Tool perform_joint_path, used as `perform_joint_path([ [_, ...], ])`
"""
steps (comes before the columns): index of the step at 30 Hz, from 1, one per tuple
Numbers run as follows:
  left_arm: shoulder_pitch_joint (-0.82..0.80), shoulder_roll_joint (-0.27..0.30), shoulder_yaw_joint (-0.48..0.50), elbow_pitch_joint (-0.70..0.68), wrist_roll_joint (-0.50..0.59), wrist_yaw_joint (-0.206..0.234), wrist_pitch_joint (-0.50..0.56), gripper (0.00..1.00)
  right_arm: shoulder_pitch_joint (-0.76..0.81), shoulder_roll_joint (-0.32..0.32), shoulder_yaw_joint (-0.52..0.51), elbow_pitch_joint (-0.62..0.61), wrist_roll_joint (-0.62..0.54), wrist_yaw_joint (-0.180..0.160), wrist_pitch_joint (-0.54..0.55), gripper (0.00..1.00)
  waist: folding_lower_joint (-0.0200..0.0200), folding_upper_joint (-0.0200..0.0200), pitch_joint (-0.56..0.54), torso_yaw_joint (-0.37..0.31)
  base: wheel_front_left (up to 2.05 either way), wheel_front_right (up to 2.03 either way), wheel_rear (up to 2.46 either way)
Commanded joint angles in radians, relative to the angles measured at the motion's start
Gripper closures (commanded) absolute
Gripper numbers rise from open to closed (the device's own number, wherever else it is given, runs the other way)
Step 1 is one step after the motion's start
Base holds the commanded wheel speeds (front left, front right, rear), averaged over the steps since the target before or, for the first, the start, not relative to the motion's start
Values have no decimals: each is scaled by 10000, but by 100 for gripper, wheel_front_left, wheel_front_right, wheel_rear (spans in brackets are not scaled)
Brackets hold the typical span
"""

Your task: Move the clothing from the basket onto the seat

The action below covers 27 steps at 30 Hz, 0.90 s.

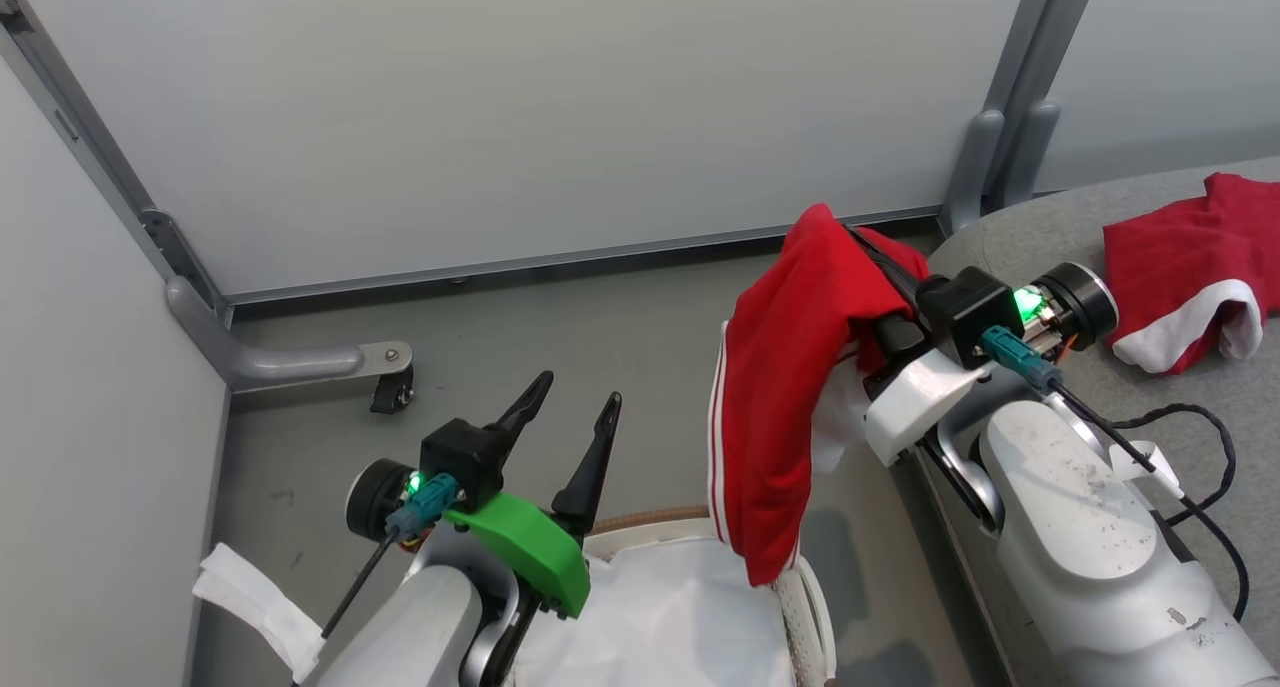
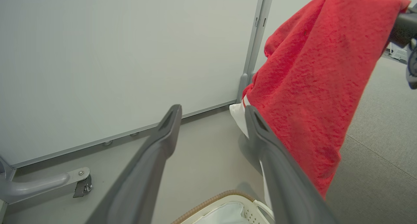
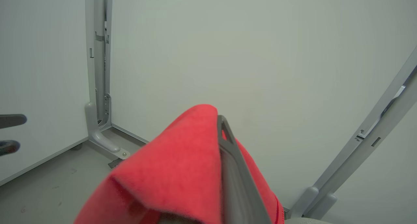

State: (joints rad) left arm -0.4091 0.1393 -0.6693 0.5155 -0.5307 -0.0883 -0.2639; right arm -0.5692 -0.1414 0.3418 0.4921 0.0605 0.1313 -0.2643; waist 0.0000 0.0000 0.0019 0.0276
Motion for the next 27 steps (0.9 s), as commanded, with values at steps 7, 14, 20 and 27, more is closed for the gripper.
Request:
perform_joint_path([
  [7,888,-322,662,-214,685,-265,-4,0,329,33,-229,-81,-131,-11,-2,100,0,0,47,-87,0,0,0],
  [14,1190,-530,791,-391,1084,-392,-6,0,352,-12,-367,-138,-196,-11,-2,100,0,0,164,-505,0,0,0],
  [20,1149,-695,882,-682,1309,-425,-4,0,143,-236,-578,-333,-274,-11,-2,100,0,0,491,-1465,0,0,0],
  [27,819,-744,812,-971,1462,-436,-5,0,10,-444,-737,-525,-324,-12,-2,100,0,0,1080,-3010,0,0,0],
])
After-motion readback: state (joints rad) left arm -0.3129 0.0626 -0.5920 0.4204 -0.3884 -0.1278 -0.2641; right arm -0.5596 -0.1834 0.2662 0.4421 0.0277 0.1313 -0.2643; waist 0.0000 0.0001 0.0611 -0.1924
